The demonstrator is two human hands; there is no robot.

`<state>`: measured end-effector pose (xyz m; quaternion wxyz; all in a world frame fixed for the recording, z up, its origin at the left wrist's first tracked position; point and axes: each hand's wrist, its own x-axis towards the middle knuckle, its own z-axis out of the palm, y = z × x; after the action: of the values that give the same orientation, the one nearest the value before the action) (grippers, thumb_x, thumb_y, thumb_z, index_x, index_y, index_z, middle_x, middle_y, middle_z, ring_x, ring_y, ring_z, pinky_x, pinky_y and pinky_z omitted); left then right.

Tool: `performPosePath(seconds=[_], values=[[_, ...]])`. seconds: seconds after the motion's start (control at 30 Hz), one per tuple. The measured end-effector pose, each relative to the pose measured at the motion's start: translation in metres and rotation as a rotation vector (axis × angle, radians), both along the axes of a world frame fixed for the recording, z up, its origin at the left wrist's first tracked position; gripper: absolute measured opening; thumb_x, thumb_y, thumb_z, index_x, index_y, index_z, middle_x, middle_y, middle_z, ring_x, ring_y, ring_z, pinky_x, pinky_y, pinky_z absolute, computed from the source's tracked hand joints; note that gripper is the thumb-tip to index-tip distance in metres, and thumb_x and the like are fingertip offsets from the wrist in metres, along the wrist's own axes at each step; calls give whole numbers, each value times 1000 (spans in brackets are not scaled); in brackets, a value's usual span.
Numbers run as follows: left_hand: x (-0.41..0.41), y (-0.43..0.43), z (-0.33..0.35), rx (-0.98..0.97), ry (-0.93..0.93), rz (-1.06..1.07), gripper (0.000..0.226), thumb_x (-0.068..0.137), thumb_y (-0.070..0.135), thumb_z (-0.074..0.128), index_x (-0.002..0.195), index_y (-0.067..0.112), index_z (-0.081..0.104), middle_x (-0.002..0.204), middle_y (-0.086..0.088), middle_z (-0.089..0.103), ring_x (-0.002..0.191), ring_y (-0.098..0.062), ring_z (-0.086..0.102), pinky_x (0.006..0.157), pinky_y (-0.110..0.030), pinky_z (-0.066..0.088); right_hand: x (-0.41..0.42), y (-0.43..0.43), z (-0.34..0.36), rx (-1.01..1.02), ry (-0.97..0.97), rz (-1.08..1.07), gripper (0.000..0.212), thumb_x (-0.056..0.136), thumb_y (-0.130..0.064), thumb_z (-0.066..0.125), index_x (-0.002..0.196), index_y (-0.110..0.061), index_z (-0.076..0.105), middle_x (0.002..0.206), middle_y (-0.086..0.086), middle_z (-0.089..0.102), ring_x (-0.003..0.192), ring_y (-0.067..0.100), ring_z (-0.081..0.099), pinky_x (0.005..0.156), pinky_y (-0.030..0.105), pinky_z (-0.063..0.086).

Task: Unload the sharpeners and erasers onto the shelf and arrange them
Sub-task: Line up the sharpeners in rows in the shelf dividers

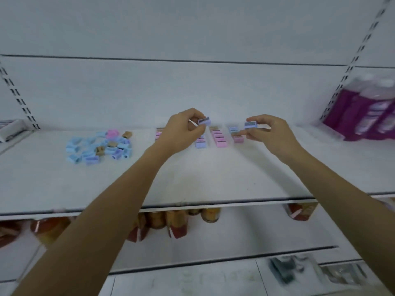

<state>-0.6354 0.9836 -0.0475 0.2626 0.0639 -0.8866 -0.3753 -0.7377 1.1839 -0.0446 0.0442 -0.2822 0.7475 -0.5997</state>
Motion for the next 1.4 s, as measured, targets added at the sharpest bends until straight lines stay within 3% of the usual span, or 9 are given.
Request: performPosePath(seconds=[0.13,0.33,0.47,0.57,0.7,0.8,0.97,1.1,1.4], values=[[-16,14,1,-24,-32,-12,9,89,23,57,95,17,55,78,13,55,56,4,53,49,-2,36,-18,23,-8,82,108,-42,15,86,-3,59,93,-17,60,96,-1,59,64,5,67,75,26,53],[-45,20,6,-70,-57,-82,16,89,22,55,104,24,61,72,6,57,61,-5,53,56,-10,43,-37,33,-17,161,206,-155,22,81,-7,61,83,-28,55,90,-6,61,59,-2,54,49,8,36],[-66,27,-1,-93,-13,-128,8,91,27,55,98,27,58,77,12,57,60,2,55,56,-2,39,-51,42,-20,183,232,-218,10,83,-13,63,89,-18,56,94,-2,62,67,3,55,54,8,39],[-81,31,-8,-158,20,-153,14,91,25,56,103,21,61,88,6,58,69,5,55,65,-2,38,-63,47,-22,203,269,-278,7,84,-18,63,88,-19,58,95,-2,61,59,-8,52,51,3,37],[-95,35,-16,-310,11,-192,21,86,16,63,105,9,65,94,-4,61,83,-9,52,73,-4,33,-81,46,-25,198,297,-242,6,85,-20,63,89,-18,59,88,-5,59,56,-8,51,52,3,37],[-97,40,-26,-364,-46,-180,23,82,16,67,104,10,62,92,2,62,87,-14,55,72,-13,34,-97,35,-24,170,350,-183,7,85,-22,64,87,-17,60,83,-5,57,60,-7,52,58,3,39],[-95,45,-28,-437,-67,-141,14,81,19,68,85,6,63,86,-3,63,78,-13,51,70,-20,35,-121,15,-29,241,526,-1,12,83,-11,62,95,-9,62,92,4,59,81,12,54,73,8,38],[-97,50,-34,-519,-71,-135,8,81,13,68,79,6,64,82,-6,64,75,-16,51,67,-18,32,-134,7,-33,275,647,93,14,82,-8,61,95,-6,63,90,8,60,83,18,55,72,16,36],[-99,62,-43,-620,-92,-83,16,81,22,59,72,8,61,77,-5,60,72,-24,57,66,-24,37,-133,19,-36,172,643,108,14,81,-6,61,95,-6,64,91,10,62,85,21,55,78,28,42]])
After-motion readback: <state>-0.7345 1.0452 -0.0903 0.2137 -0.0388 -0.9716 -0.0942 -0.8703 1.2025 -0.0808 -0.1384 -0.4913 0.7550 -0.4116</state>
